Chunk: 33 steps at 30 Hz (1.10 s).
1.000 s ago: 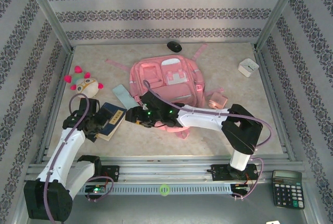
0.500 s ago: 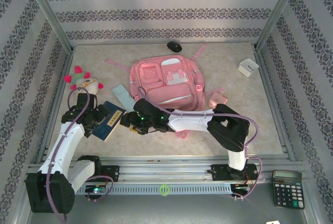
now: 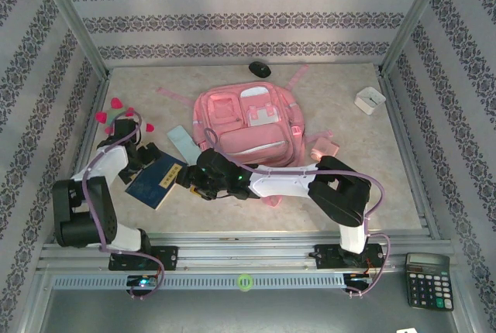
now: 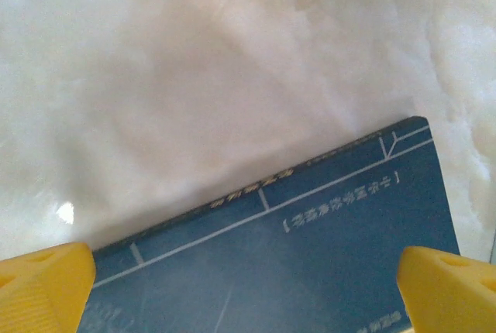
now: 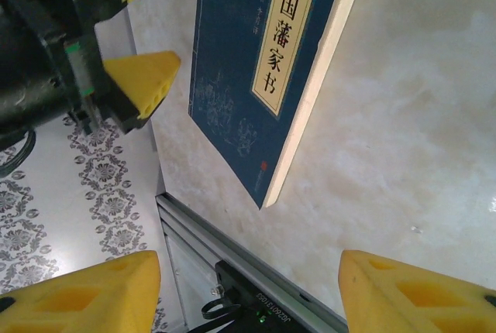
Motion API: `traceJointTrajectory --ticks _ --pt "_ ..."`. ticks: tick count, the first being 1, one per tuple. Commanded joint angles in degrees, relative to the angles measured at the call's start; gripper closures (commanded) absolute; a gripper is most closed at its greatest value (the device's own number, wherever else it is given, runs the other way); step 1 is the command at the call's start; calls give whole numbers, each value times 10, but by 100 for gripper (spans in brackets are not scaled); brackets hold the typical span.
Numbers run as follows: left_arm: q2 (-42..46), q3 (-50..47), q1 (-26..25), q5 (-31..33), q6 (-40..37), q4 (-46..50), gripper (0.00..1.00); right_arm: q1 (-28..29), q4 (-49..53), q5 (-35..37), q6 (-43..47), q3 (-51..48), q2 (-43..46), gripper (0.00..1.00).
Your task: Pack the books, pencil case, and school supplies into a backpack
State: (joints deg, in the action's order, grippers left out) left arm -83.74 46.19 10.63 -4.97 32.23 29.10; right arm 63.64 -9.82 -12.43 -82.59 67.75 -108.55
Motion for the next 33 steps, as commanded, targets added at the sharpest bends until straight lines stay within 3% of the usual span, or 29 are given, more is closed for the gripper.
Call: traceJointTrajectory --ticks 1,12,17,21,27,33 --pt "-11 9 7 -23 -25 -13 0 5 -12 7 -7 5 -17 37" --pt "133 -117 4 -110 35 17 2 -10 13 41 16 -9 0 37" --pt "200 -100 4 -63 13 49 0 -7 28 43 25 0 0 37" --pt "164 -70 14 -29 -6 35 0 -2 32 41 27 10 -6 37" --pt "35 -23 17 -41 -18 -7 1 0 31 41 27 11 -7 36" --pt "-35 -5 18 -37 -20 -40 0 0 33 36 31 13 -9 36"
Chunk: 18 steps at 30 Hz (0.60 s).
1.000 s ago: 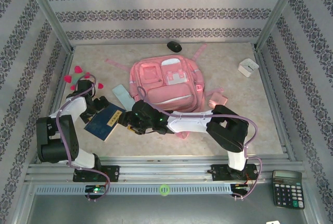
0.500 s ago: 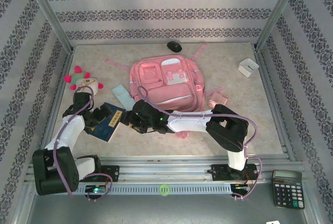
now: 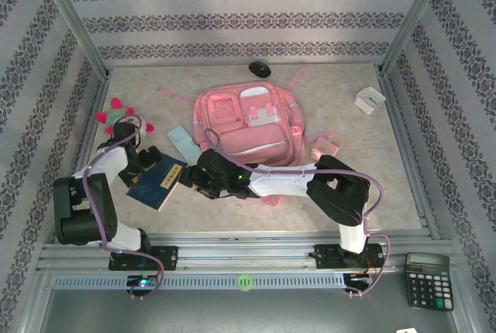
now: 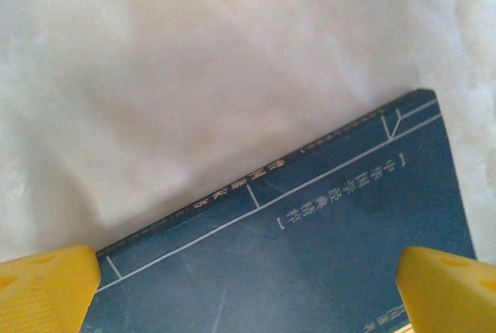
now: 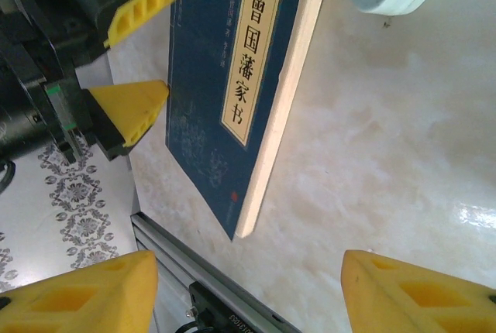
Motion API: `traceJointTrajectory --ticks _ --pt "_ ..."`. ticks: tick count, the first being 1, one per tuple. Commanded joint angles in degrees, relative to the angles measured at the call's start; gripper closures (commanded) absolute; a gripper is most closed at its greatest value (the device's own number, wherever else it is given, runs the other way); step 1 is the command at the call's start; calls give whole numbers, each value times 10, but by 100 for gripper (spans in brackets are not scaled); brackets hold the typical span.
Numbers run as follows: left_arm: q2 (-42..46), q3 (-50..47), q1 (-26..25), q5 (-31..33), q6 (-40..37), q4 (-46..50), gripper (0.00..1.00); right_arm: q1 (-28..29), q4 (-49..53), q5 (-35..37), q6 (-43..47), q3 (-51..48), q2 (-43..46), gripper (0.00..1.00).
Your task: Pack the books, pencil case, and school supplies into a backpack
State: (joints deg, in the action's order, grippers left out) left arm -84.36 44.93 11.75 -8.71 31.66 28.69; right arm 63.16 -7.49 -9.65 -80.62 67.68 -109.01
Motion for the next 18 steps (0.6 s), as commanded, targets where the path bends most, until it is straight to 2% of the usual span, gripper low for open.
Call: traceJointTrajectory --ticks 1,4,7,11,18 --pt "-36 7 6 -4 -17 -30 0 4 8 9 8 10 -3 36" --pt "-26 -16 6 -16 -16 -23 0 0 4 6 6 4 -2 35" --pt "18 -51 6 -6 -19 -21 0 -6 8 8 11 2 4 35" --pt "64 -39 6 12 -38 -2 1 -6 19 6 24 10 6 35" --pt "32 17 14 14 -41 0 1 -5 21 3 29 19 3 35"
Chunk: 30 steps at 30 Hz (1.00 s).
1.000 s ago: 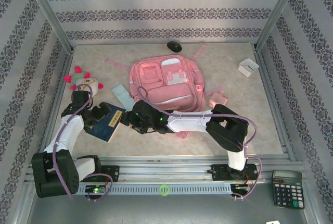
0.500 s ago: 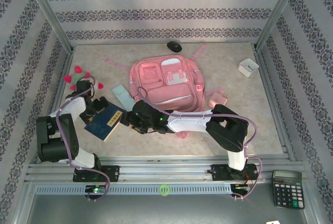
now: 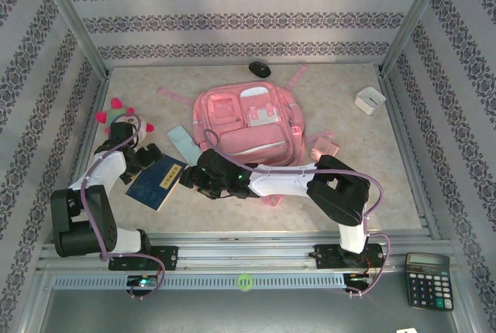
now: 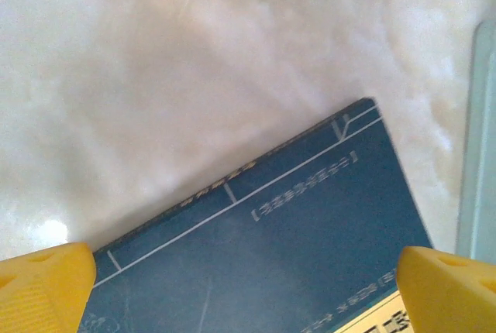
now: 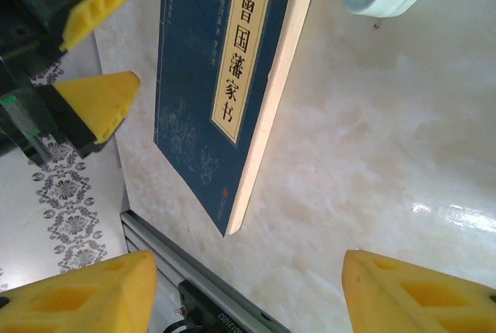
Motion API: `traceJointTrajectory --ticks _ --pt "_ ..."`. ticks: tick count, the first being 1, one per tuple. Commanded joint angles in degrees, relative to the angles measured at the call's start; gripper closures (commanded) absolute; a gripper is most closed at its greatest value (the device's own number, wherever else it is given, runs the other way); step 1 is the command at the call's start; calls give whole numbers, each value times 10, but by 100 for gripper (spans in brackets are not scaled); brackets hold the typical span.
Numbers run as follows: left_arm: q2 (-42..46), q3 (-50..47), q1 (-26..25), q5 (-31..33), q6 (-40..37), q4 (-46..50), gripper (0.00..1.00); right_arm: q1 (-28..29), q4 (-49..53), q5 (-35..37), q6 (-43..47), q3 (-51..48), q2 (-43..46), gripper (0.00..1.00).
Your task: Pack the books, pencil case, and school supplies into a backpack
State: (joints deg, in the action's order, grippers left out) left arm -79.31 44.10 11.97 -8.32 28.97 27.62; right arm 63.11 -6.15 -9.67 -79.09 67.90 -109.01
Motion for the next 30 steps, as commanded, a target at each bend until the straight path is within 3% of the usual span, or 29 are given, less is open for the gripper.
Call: traceJointTrajectory --ticks 1,7,11,21,25,30 --pt "-33 32 13 9 -15 8 1 -5 7 6 15 16 5 35" --pt "-95 38 21 -15 -10 -11 1 -5 12 5 22 18 8 35" --pt "-85 5 20 -29 5 -19 1 -7 16 5 26 20 9 35" --pt "99 -132 11 -121 80 26 4 -13 50 -22 48 42 -4 36" --pt "188 -159 -6 -117 99 62 7 -20 66 -37 49 45 -12 36" --pt "165 -151 -24 -136 119 73 13 -31 51 -76 31 43 -41 39"
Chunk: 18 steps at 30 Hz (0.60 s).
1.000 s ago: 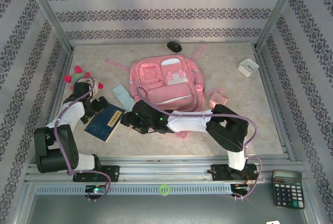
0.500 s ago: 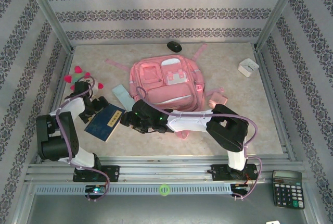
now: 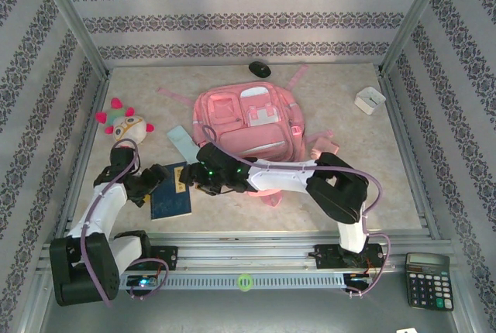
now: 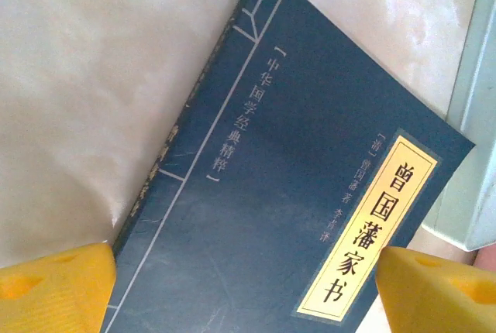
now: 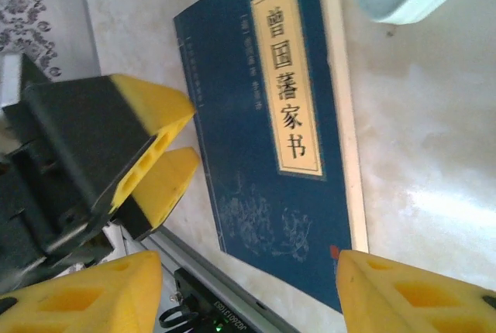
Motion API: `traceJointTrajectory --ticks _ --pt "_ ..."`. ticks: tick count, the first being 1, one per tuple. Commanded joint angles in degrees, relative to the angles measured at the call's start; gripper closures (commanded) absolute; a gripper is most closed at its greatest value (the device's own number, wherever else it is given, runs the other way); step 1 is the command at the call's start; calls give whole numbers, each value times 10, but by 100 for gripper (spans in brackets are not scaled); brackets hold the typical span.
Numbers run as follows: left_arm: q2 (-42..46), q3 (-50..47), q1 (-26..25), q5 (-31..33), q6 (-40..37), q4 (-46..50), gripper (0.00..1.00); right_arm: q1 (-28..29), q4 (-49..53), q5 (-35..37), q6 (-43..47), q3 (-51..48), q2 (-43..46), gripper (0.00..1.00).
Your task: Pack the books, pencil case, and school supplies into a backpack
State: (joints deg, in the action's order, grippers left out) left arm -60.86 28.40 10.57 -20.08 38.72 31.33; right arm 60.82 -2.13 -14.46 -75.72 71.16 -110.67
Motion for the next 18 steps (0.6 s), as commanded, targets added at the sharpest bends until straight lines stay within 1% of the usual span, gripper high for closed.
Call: traceJointTrajectory --ticks 1,6,8,10,12,14,18 --pt "-33 6 -15 -17 16 37 12 -8 22 -34 4 20 -29 39" --pt "-57 -8 -35 -16 24 22 11 -13 67 -40 21 48 -50 40" --pt "-60 -13 -44 -16 25 17 12 -17 60 -44 15 44 -62 40" --pt "-65 -14 -47 -28 23 14 14 -18 76 -34 26 54 -71 41" --pt "-68 -15 -50 -35 22 14 15 -18 78 -37 31 68 -85 44" --pt "-64 -21 -51 -49 24 9 18 -17 80 -42 36 89 -98 47" --pt "-51 -23 -52 -81 29 6 22 -18 80 -48 39 103 -116 57"
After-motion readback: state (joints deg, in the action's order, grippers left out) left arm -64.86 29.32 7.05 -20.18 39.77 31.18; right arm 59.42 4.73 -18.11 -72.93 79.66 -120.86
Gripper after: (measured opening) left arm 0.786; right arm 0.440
